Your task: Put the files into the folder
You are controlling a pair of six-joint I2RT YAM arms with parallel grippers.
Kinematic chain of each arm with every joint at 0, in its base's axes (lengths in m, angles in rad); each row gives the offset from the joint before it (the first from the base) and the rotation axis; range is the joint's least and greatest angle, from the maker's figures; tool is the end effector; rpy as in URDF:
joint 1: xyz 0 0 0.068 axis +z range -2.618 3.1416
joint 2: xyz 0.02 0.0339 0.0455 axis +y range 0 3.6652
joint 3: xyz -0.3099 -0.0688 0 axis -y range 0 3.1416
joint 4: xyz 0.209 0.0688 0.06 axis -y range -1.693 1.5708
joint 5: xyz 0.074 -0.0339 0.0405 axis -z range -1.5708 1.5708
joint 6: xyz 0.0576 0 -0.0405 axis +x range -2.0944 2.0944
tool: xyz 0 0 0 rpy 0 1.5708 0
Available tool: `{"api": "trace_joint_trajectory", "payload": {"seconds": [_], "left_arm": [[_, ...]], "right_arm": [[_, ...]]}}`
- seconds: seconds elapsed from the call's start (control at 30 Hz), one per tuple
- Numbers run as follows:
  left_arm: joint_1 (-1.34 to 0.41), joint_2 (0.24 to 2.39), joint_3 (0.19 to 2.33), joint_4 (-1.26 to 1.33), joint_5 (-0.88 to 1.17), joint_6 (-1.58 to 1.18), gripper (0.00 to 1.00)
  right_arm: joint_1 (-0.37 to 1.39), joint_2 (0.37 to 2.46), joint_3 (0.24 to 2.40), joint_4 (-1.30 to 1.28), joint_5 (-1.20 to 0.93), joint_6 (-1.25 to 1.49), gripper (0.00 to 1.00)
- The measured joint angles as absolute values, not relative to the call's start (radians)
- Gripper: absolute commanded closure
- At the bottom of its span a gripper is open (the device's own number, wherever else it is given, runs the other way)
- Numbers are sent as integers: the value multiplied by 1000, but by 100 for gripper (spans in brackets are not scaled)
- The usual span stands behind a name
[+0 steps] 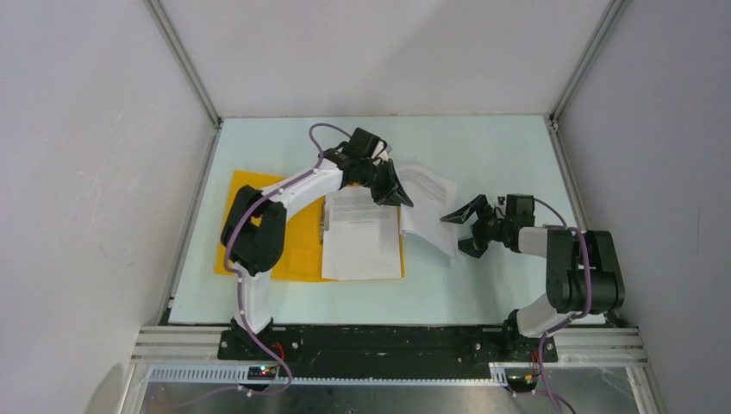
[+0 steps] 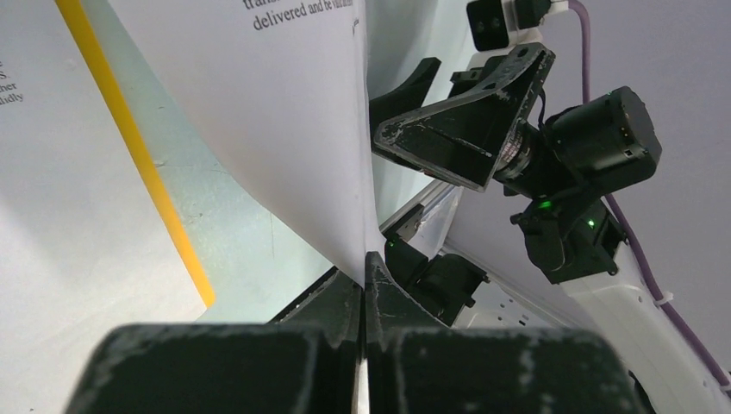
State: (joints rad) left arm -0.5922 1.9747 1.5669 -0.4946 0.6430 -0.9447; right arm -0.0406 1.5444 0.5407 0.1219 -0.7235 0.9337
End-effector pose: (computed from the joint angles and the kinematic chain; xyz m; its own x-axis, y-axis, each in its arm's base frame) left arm 0.3391 -0.2697 0.2764 -0.9934 -0.1133 0.0182 -0.0852 0.6225 -0.7779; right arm 0.2505 0.0280 0.1888 -0.7724 0.6343 0.0326 0.3879 0.4305 0.8150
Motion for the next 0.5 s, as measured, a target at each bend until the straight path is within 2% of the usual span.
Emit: {"api": "trace_joint_trajectory", "payload": {"seconds": [0.3,0.4,0.5], "left_arm": [[-592,1963,1539,-480,662,-952,100],[-592,1958,1515,-473,663,-953,100],[-592,1951,1485,-469,666,-952,100]], "right_arm": [[32,1589,500,278,-773,1065,4],[33,1590,475,321,-780,1104,10],[31,1590,450,363,-780,1134,20]]}}
